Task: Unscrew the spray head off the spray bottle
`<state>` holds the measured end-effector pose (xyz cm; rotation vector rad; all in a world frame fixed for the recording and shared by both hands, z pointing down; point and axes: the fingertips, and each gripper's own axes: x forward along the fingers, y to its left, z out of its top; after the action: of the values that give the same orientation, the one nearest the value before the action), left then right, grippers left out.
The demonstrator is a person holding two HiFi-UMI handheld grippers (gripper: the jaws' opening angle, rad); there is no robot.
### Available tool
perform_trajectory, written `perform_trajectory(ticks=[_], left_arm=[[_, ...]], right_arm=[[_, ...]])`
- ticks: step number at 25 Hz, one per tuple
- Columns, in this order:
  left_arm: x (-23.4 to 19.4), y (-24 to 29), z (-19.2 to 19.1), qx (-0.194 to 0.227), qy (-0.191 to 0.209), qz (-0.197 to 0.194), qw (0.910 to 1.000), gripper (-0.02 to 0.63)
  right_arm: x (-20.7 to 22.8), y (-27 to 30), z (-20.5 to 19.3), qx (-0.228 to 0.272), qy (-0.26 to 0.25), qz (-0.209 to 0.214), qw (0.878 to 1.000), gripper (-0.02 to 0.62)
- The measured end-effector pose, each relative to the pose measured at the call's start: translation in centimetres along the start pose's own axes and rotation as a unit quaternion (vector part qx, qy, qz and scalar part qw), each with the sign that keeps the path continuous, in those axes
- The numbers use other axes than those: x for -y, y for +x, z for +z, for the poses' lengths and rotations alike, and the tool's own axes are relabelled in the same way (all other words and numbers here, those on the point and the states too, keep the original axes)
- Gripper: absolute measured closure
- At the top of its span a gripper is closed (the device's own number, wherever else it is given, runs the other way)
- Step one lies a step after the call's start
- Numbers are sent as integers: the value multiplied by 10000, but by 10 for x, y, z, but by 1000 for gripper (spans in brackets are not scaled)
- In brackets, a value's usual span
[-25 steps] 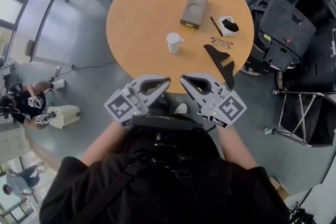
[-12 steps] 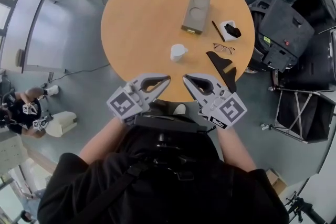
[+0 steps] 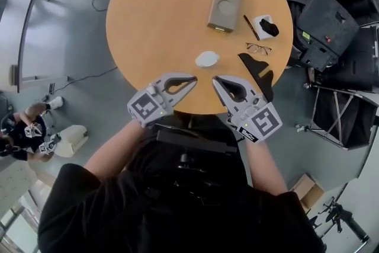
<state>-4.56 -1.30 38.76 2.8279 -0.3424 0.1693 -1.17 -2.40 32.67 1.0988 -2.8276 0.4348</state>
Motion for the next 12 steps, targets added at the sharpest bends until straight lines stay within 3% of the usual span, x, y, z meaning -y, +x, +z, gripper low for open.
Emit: perform_trajectory(ticks=[10,12], left_arm=[[-44,29,-76,-244,110,442,9987,522],[-49,37,-88,-272,339,521,9977,497]], right_arm=[[37,11,-55,-70,276,5,9996,586],[48,14,-69,-101,296,53,9995,586]])
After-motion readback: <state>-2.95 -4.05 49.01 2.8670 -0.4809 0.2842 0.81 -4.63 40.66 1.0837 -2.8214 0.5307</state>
